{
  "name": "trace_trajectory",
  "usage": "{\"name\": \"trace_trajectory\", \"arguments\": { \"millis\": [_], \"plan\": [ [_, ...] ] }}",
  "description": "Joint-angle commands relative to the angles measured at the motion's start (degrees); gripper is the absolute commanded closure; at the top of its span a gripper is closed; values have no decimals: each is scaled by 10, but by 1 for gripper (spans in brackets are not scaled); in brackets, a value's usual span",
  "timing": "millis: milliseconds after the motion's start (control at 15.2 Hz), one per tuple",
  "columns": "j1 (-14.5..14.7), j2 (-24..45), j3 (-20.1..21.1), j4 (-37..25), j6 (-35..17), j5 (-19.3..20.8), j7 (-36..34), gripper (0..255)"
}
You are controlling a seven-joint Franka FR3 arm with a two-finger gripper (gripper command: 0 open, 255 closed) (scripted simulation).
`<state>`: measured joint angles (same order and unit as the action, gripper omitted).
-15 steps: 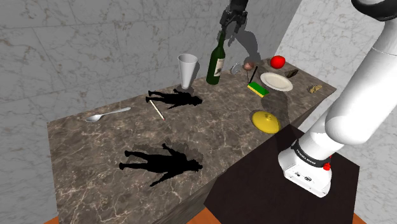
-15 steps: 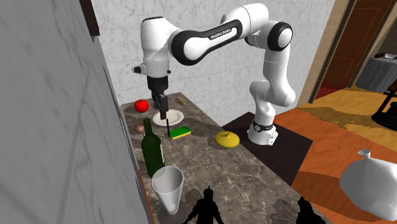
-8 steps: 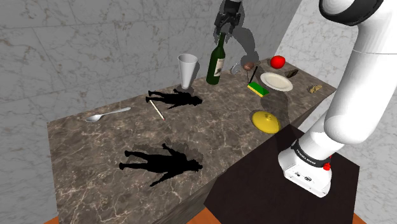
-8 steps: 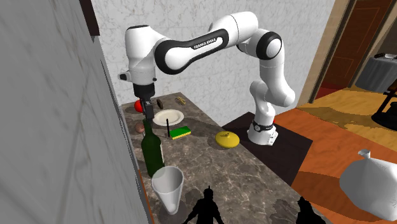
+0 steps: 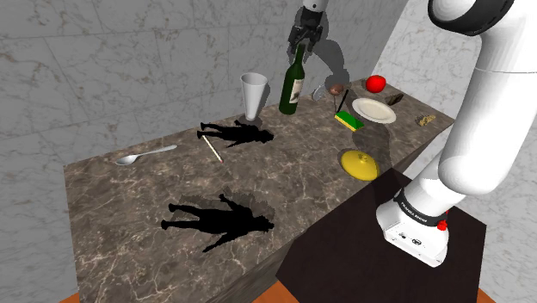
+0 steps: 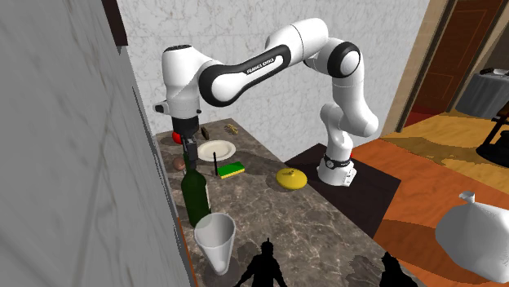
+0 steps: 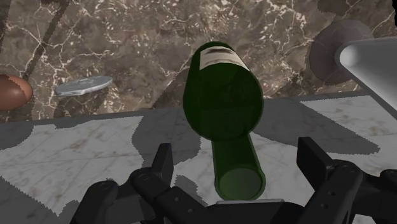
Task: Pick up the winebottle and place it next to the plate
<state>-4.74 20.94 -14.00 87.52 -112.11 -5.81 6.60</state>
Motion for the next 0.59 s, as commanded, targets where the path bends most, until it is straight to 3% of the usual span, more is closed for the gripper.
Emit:
{"name": "trace_trajectory", "arguments": {
  "millis": [0,198,264,528],
  "plan": [
    [0,0,0,1,-1,0,0,0],
    [0,0,0,1,-1,0,0,0],
    [0,0,0,1,-1,0,0,255],
    [0,0,0,1,-1,0,0,255]
  ]
}}
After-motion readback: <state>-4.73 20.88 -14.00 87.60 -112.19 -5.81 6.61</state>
